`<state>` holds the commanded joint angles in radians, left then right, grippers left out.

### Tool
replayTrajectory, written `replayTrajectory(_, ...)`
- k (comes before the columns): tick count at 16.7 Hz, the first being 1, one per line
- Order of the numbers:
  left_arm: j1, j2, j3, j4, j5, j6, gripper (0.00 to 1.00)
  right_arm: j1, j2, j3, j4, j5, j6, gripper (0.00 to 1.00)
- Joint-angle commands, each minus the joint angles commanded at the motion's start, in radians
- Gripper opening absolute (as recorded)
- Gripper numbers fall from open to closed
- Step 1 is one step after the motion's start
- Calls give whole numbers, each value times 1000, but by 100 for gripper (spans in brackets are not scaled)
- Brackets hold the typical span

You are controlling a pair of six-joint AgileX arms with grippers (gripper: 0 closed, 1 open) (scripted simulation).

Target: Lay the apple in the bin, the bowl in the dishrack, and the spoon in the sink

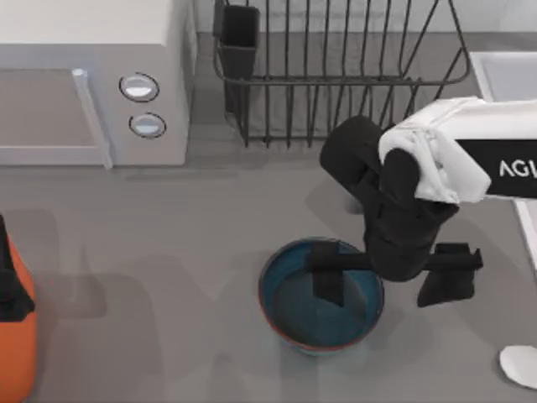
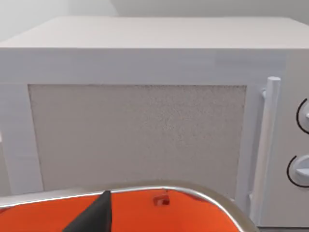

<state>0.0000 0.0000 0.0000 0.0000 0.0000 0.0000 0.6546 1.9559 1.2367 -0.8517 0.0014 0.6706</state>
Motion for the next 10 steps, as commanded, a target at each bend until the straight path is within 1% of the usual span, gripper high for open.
replayTrajectory(10, 0, 0, 0, 0, 0, 0, 100, 0, 0, 0, 0, 0, 0, 2)
